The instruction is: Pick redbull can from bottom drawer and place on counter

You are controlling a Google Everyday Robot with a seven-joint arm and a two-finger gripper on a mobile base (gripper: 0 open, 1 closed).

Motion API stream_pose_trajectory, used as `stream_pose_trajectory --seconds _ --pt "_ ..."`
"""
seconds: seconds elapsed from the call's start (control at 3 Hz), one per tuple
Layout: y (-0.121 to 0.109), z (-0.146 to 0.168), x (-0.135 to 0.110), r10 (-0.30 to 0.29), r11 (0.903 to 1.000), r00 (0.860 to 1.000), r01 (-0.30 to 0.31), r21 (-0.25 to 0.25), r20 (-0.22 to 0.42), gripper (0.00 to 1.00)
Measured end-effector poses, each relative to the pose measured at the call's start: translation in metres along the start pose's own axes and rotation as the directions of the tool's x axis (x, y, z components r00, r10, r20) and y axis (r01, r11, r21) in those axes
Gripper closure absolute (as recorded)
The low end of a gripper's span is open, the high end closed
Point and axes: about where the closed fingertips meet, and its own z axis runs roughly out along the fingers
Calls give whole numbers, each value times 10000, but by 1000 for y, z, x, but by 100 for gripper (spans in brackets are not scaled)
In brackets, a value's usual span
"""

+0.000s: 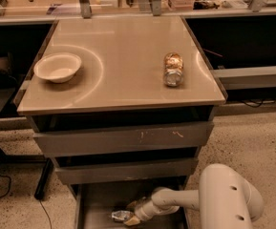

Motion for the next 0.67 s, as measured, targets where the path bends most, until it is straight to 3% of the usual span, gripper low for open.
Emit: stream_pose_trajectory --seconds 0.33,0.67 --pt "0 0 0 0 10000 10000 0 -1 0 88" --pt "3 -10 -7 55 9999 9995 -52 -86 308 100"
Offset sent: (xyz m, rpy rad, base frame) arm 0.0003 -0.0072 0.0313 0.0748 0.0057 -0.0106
